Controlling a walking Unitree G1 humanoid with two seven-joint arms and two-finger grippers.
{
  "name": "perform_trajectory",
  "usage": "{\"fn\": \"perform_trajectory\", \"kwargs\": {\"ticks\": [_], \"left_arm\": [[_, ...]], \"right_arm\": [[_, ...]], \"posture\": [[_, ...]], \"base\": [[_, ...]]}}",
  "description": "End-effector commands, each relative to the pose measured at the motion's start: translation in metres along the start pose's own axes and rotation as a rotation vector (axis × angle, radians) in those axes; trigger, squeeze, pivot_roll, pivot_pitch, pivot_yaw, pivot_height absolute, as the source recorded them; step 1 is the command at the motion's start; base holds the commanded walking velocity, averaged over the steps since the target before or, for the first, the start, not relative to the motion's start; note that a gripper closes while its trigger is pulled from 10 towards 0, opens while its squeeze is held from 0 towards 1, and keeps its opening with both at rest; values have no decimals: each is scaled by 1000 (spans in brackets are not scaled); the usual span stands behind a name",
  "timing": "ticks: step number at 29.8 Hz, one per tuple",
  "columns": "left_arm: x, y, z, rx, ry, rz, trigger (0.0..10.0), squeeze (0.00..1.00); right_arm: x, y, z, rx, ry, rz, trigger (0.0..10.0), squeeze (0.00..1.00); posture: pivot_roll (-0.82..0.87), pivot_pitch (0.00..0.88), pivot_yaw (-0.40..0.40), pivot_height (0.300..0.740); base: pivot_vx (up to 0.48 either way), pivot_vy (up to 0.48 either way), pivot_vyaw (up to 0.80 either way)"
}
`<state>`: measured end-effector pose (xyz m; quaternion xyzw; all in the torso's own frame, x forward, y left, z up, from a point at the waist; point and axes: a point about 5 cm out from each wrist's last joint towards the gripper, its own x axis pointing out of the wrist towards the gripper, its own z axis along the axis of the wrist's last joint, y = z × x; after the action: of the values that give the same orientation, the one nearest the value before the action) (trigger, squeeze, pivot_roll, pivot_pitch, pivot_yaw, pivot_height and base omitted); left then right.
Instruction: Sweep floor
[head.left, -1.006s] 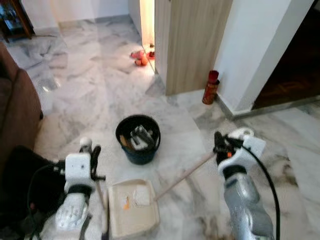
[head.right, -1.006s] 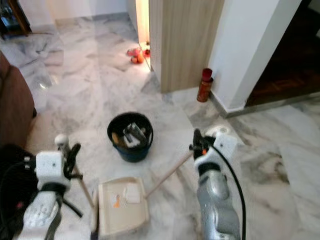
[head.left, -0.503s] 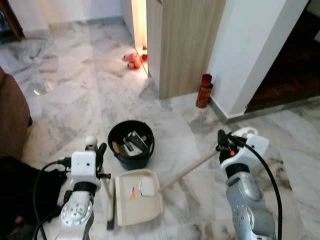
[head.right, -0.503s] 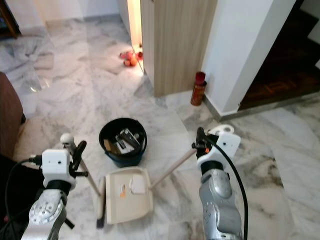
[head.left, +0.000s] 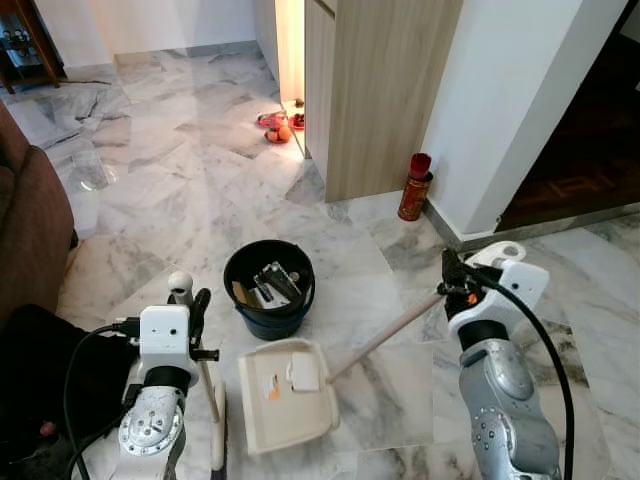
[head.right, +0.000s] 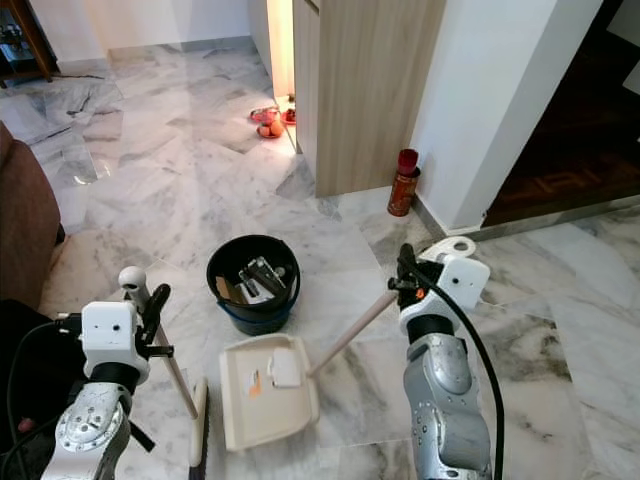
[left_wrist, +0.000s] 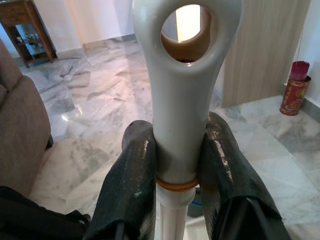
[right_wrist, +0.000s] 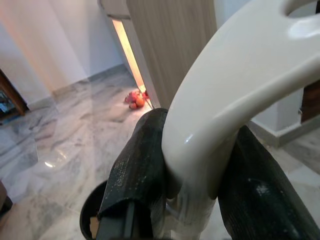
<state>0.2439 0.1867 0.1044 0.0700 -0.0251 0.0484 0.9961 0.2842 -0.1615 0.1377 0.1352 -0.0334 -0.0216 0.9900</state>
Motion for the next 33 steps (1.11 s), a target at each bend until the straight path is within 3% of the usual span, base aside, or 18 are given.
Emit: {"fn": "perform_trajectory", "kwargs": {"ticks": [1, 10, 17, 27, 33], "left_arm": [[1, 4, 7, 10, -37, 10, 10000, 0], [0, 3, 6, 8, -36, 10, 10000, 0], [0, 2, 6, 6, -37, 6, 10000, 0], [1, 2, 7, 0, -39, 5, 10000, 0], [1, 2, 7, -4, -42, 14, 10000, 0]], "right_arm": [[3, 9, 23, 26, -98, 28, 10000, 0], [8, 22, 62, 49, -214, 72, 10000, 0], [7, 26, 75, 49, -248, 90, 10000, 0], [9, 39, 121, 72, -372, 127, 10000, 0], [11, 45, 124, 92, -367, 141, 10000, 0]], "posture": [[69, 103, -2, 740], [67, 104, -1, 740], [65, 105, -2, 740], [60, 102, -1, 740], [67, 104, -4, 740]], "base": [[0, 0, 0], [0, 0, 0], [0, 0, 0], [0, 0, 0], [0, 0, 0]]}}
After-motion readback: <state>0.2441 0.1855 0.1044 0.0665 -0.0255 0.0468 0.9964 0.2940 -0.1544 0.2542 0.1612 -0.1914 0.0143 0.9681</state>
